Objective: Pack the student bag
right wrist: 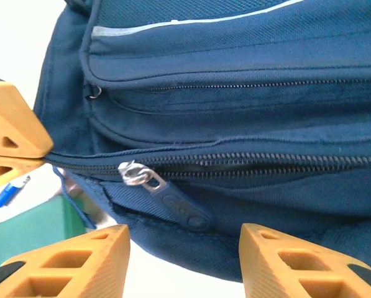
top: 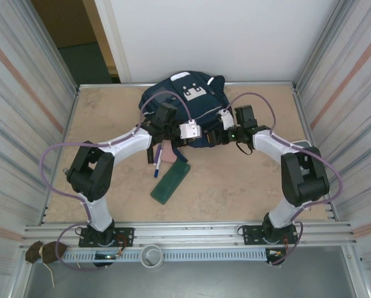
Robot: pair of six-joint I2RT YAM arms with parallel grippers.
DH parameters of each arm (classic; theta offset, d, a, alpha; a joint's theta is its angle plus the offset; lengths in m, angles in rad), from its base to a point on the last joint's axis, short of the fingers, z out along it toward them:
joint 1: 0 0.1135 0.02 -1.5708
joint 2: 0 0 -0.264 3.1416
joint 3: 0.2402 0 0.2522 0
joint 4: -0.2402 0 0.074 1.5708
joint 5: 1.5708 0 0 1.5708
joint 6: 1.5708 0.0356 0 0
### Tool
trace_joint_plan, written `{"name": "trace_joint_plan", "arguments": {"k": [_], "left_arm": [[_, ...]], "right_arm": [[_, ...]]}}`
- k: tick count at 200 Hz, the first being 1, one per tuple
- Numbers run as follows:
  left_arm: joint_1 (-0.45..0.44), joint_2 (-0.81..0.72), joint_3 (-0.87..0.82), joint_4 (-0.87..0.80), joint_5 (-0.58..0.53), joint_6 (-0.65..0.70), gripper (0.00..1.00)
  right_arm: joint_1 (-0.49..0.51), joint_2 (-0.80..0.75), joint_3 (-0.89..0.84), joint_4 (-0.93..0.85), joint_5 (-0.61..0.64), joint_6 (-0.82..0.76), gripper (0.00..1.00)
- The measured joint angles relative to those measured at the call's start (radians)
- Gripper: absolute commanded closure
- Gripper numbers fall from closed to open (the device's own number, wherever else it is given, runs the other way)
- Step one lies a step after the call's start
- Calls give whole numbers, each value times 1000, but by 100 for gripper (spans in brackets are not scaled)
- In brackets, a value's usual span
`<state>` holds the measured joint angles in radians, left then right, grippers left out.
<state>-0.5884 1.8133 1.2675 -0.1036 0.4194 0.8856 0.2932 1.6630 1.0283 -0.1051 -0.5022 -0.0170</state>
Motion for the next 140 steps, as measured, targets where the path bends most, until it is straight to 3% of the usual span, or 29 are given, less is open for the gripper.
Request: {"name": "trace_joint_plan", "arguments": {"k": [88, 140], "left_arm": [[-1, 0, 0, -2, 0, 0, 100], [0, 0, 0, -14, -1, 0, 100]], "right_arm": [[-6, 132, 100, -4, -108, -97, 51], [-6, 164, 107, 6, -146, -110, 69]]}}
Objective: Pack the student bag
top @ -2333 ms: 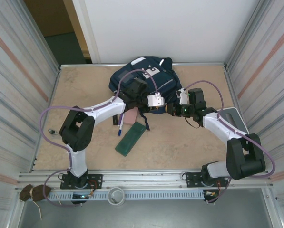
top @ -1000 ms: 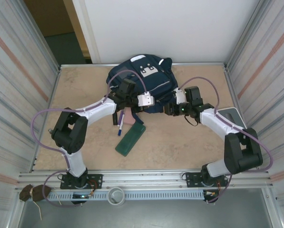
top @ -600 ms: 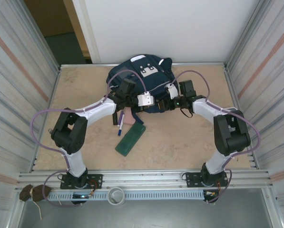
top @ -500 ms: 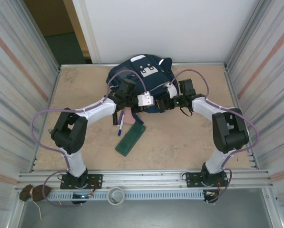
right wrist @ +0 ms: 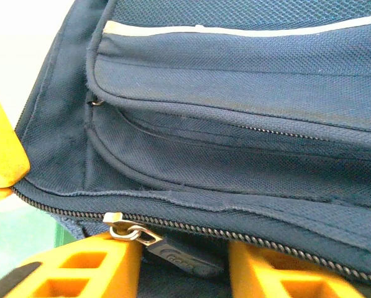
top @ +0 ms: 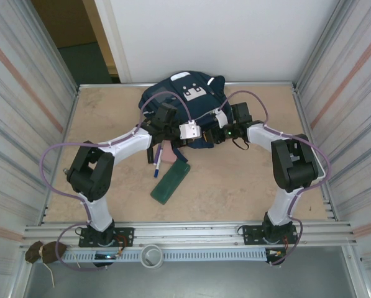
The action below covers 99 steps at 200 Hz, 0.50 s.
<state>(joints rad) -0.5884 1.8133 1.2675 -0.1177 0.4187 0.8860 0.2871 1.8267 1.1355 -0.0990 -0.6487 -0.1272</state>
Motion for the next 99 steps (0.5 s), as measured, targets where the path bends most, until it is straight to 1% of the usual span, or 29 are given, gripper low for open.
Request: {"name": "trace_joint_plan", "arguments": {"k": [10, 24, 46, 60, 99], "left_arm": [[0, 0, 0, 0, 0, 0, 100], [0, 0, 0, 0, 0, 0, 100], [0, 0, 0, 0, 0, 0, 100], [0, 0, 0, 0, 0, 0, 100], [-1, -3, -1, 12, 0, 0, 100]], "right_arm": [[1, 0, 0, 0, -3, 0, 74], [5, 0, 0, 1, -5, -3, 84], [16, -19, -23, 21, -2, -5, 92], [17, -45, -51, 32, 6, 7, 100], [20, -127, -110, 46, 82, 50, 100]]}}
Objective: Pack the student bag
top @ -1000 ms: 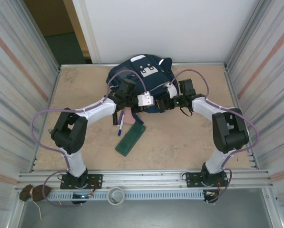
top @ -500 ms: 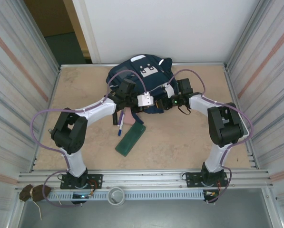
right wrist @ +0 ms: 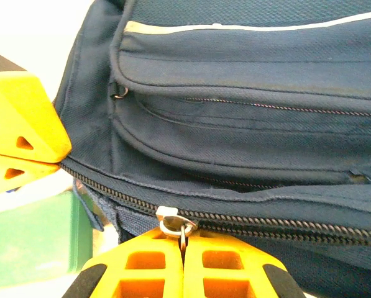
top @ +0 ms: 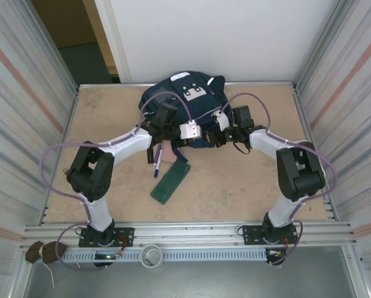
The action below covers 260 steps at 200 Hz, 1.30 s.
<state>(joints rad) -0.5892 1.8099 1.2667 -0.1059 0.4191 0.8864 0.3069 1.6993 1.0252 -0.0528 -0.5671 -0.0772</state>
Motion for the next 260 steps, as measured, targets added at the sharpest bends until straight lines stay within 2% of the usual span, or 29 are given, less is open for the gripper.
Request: {"name": "trace_joint_plan", "arguments": {"k": [69, 99, 133, 146, 171, 198, 232, 260], "left_arm": [[0, -7, -9, 18, 0, 6, 100], [-1, -7, -18, 33, 0, 11, 100], [1, -7, -18, 31, -14, 18, 100], [1, -7, -18, 27, -20, 15, 91], [-2, -7, 6, -17, -19, -8, 67], [-23, -8, 45, -48, -17, -40, 51], [-54, -6, 70, -63, 0, -71, 49], [-59, 19, 120, -89, -1, -83, 55]], "right_arm": [[-26, -55, -19, -59, 156, 142, 100], [-72, -57, 1, -116, 153, 200, 100], [-79, -83, -1, -125, 100, 230, 100], [-76, -104, -6, -124, 83, 248, 100], [-54, -135, -14, -113, 70, 286, 100], [-16, -151, -26, -87, 66, 335, 100], [26, -156, -35, -75, 65, 377, 100], [47, -170, -46, -66, 66, 392, 100]]}}
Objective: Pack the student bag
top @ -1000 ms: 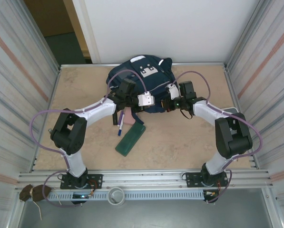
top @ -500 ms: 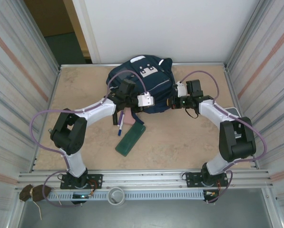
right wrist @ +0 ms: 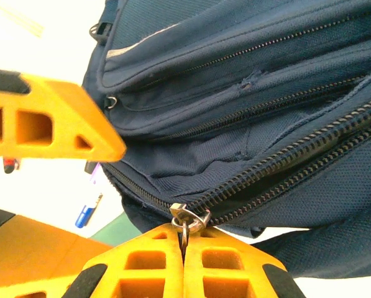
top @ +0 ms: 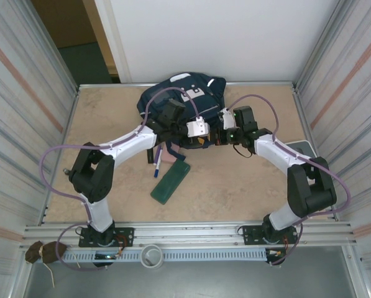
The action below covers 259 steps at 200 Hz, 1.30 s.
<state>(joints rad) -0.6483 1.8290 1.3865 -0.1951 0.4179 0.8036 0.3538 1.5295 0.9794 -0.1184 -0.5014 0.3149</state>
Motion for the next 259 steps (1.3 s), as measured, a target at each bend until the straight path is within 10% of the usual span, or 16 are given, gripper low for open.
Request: {"name": "trace_joint_plan", "arguments": {"k": [49, 119, 175, 259], "left_arm": [[14, 47, 48, -48, 9, -16, 75], [21, 47, 63, -90, 72, -3, 59], [25, 47, 72, -133, 110, 23, 100], [83, -58, -89, -46, 153, 66, 100]], "right_arm": [[5, -60, -52, 20, -1, 19, 100], [7, -124, -101, 26, -18, 50, 100], [6, -133, -101, 42, -21, 71, 100], [-111, -117, -66, -137, -1, 35, 100]]}}
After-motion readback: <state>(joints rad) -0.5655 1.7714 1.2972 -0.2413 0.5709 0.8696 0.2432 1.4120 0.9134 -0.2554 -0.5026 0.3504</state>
